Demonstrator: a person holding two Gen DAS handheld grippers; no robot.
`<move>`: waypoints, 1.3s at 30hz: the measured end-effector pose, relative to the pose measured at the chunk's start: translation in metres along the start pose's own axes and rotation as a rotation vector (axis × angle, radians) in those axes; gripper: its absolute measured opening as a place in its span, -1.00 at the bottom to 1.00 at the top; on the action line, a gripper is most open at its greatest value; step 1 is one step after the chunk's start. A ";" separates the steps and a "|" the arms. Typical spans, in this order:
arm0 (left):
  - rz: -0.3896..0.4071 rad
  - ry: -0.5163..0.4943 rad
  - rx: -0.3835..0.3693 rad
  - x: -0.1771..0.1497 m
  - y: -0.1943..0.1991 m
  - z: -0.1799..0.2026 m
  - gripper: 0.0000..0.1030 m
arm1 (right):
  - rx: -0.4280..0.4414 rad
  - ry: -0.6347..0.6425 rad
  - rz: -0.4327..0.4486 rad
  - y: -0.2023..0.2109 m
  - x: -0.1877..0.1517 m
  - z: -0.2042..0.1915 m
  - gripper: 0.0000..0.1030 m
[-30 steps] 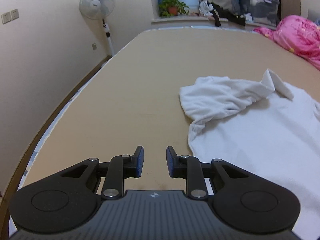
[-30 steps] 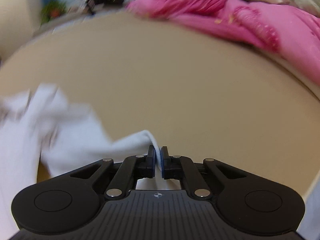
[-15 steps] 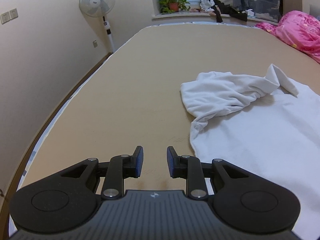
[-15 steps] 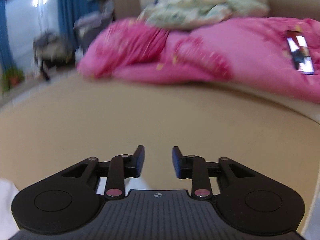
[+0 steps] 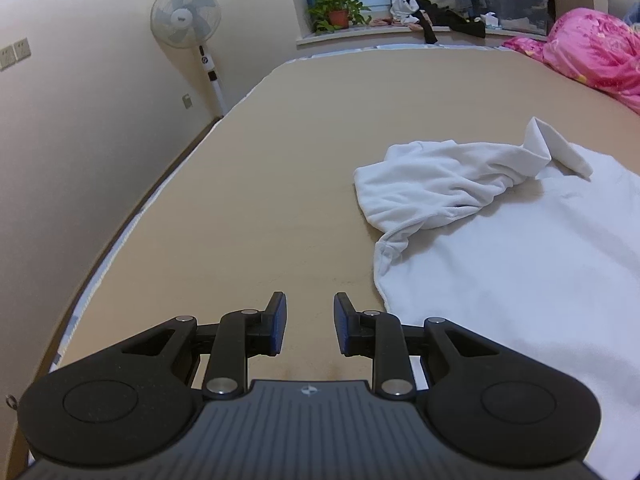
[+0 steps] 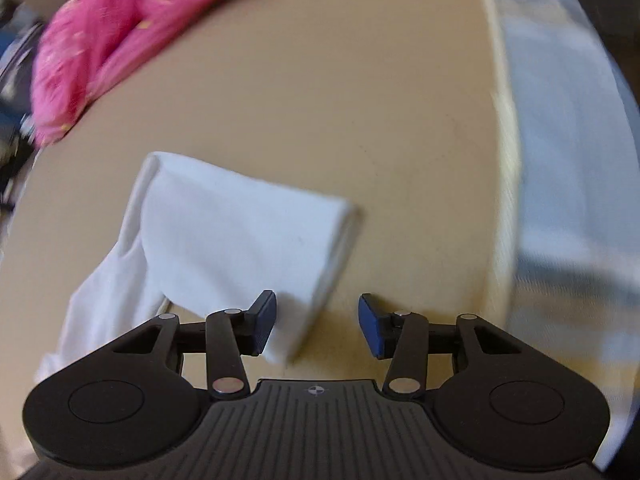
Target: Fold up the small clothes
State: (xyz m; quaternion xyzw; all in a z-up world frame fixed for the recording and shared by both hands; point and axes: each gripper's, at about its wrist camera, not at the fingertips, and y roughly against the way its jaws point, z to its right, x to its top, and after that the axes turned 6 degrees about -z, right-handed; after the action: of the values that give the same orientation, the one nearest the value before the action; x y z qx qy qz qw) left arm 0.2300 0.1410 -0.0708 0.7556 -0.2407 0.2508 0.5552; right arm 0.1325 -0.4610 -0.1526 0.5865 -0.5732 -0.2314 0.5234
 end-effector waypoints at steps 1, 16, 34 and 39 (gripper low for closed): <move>0.000 -0.005 0.005 0.000 -0.001 0.001 -0.44 | 0.033 0.027 0.035 -0.002 0.003 -0.005 -0.75; -0.046 -0.003 0.041 -0.001 -0.019 0.000 -0.45 | 0.007 -0.090 0.346 -0.051 0.178 0.047 -0.26; -0.043 -0.075 0.013 -0.007 -0.021 0.019 -0.45 | 0.105 -0.051 0.508 -0.096 0.182 0.007 -0.94; -0.008 -0.069 -0.019 0.000 -0.024 0.025 -0.45 | -0.049 -0.067 0.431 -0.111 0.178 0.002 -0.84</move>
State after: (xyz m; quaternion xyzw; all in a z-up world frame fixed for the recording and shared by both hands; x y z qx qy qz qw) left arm 0.2481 0.1234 -0.0943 0.7596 -0.2590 0.2198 0.5547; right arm 0.2200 -0.6473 -0.1924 0.4295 -0.6966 -0.1475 0.5555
